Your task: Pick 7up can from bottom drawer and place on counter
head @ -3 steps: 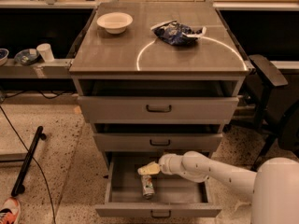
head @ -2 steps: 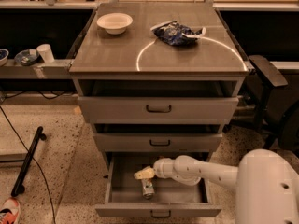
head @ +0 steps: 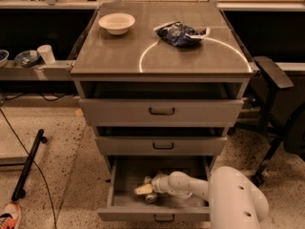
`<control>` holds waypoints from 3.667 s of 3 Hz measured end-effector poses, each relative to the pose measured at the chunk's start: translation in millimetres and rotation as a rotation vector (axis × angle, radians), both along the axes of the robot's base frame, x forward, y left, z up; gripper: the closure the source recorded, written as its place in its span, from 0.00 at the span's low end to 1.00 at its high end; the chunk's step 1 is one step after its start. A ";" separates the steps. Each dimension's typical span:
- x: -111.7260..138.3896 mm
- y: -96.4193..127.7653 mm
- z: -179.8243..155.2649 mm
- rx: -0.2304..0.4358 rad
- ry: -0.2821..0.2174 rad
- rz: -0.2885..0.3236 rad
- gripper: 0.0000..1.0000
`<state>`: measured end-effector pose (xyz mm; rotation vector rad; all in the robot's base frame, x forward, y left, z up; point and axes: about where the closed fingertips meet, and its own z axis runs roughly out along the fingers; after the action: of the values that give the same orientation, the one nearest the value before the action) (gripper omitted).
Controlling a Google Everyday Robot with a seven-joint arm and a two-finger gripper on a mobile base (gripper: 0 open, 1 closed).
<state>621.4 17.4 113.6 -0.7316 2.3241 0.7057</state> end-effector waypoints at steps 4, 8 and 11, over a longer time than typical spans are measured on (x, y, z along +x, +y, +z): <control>0.2 0.1 1.8 0.000 0.000 0.000 0.76; -30.0 -14.2 153.3 -0.236 -0.335 0.447 1.00; 9.5 -44.5 222.0 -0.257 -0.544 0.620 1.00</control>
Offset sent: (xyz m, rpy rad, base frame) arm 0.0000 0.0000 0.0000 0.0000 0.0000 0.0000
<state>630.9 -27.0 335.6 -1.5782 1.6950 0.3793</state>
